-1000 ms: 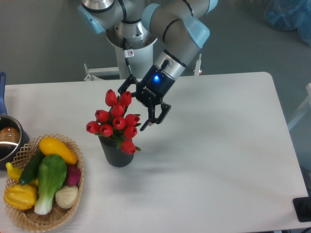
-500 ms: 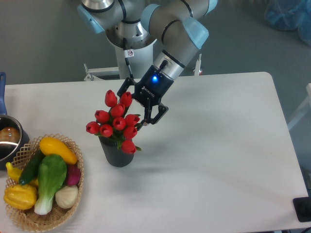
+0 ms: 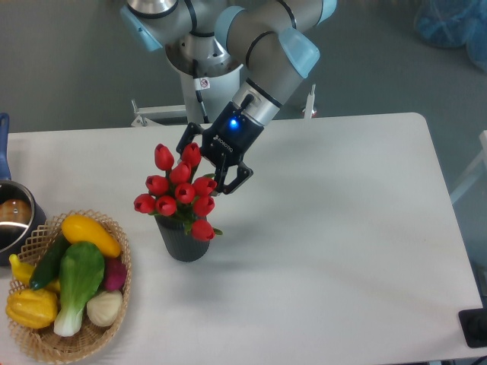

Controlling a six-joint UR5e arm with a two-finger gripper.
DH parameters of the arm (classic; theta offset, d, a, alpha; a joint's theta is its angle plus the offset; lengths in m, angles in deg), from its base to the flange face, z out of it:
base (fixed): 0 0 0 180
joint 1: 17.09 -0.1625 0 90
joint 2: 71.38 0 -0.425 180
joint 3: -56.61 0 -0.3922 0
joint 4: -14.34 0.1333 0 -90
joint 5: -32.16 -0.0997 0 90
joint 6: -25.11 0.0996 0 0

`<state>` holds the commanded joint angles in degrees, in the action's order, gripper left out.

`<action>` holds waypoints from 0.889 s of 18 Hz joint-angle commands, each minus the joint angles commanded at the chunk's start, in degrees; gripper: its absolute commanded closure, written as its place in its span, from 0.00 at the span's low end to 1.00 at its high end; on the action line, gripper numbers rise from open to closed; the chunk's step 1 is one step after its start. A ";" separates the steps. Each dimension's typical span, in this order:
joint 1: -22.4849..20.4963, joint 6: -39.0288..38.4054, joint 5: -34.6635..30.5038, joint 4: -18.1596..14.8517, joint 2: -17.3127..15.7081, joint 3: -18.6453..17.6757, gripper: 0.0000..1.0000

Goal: Pick up the flowers from the vase
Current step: 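Lower the gripper around the tulip stems and close it, then lift the gripped tulips straight up out of the black vase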

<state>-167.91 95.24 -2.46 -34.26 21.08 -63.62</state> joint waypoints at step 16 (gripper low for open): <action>-0.88 -8.77 1.67 -0.52 -2.20 4.38 1.00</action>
<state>-168.79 86.47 -0.79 -34.79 18.88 -59.24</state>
